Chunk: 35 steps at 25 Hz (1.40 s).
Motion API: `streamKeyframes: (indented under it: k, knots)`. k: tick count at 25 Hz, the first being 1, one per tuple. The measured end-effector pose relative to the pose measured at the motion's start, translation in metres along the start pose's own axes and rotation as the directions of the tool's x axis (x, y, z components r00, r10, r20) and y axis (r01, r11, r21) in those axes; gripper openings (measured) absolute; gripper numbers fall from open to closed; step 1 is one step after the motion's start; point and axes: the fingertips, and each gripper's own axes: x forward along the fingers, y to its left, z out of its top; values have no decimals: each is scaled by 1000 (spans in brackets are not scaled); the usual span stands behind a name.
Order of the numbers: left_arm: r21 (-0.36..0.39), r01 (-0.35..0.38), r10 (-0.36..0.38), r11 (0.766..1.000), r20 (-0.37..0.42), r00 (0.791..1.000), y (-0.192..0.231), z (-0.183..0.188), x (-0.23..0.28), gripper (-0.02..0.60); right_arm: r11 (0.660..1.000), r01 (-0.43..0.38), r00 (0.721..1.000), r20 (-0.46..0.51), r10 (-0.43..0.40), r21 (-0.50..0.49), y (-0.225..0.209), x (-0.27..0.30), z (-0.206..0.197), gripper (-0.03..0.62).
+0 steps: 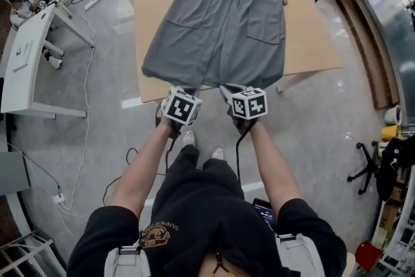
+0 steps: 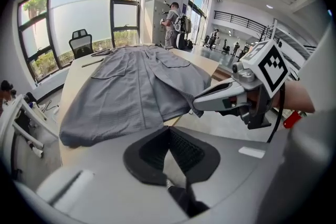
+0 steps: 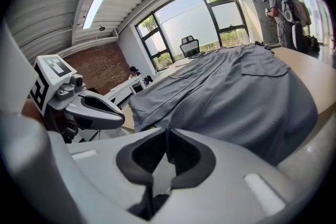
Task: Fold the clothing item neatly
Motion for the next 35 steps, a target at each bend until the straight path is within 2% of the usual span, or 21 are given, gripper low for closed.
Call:
streamKeyframes:
  k: [3,7,11,20,28,35]
  knots:
    - [-7,-13,13,1000,-10,1000,10,-12,-8,8,1000,9,1000,-27,-8,11,1,16,-9,28]
    - [-15,-16,16,1000,-15,1000,18,-20,-13,8,1000,-23,998,-56,24,3,15,24,-21,67]
    - [-4,-6,6,1000,-18,1000,20,-21,-6,8,999,-43,995,-85,43,-3,26,20,-39,74]
    - [26,16,-16,1000,3,1000,3,0,17,8,994,71,997,-44,-68,78,-25,-31,-53,74]
    - [40,23,-25,999,51,998,-16,36,20,8,984,151,988,13,-153,94,-71,-92,-42,74]
    - [68,-15,5,998,137,991,-37,100,24,8,983,173,979,96,-179,66,-110,-137,-8,72]
